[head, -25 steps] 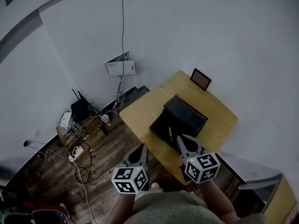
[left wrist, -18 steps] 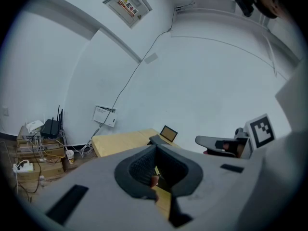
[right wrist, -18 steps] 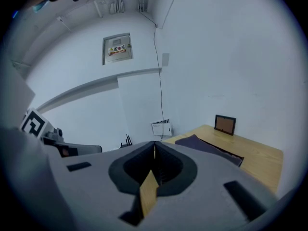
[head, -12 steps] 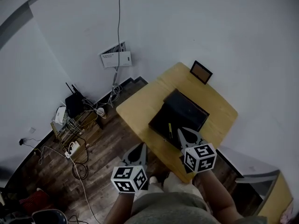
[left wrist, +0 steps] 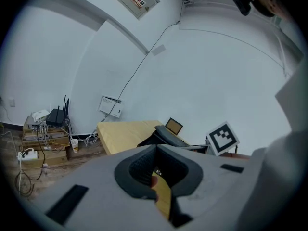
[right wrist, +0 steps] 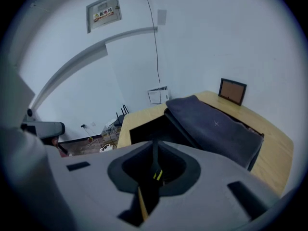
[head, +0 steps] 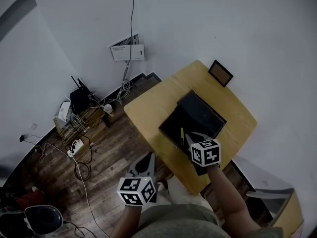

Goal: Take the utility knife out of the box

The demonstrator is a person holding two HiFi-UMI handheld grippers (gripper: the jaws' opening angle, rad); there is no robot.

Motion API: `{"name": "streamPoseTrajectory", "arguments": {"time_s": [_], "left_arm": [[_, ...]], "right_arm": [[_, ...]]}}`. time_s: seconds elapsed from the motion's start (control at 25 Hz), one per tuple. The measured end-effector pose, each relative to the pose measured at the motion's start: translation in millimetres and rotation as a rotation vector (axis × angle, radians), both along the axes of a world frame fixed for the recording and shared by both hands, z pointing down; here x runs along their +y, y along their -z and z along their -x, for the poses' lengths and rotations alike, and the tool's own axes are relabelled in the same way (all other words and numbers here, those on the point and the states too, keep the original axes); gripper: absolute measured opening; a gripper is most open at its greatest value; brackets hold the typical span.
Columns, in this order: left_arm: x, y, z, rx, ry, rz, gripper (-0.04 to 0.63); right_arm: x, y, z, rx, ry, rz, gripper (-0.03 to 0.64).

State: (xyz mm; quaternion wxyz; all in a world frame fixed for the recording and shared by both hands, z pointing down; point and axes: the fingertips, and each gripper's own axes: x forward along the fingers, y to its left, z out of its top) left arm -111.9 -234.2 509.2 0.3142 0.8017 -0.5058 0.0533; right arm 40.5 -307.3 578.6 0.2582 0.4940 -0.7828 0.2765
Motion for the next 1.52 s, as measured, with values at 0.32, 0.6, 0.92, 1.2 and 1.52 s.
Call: {"name": "streamPoseTrajectory", "arguments": {"time_s": [0.32,0.6,0.92,1.2,1.52], "left_arm": [[-8,-10,-4,0.004,0.035,0.030,0.003],[-12,-17,-10,0.000,0.037,0.042,0.003],[-20,-20,-11,0.001,0.042,0.047,0.003],[-22,-25,-11,0.006,0.049,0.059,0.003],[-21,-22,-14,0.007,0.042,0.055,0.003]], "right_arm": [[-5,-48,1,0.058,0.089,0.177,0.110],[-12,-73,2,0.120,0.137,0.263,0.120],[-12,-95,7,0.194,0.197,0.331,0.140],[-13,-95,9,0.271,0.231,0.307,0.141],[-16,-95,-2,0.379,0.226,0.236,0.040]]}}
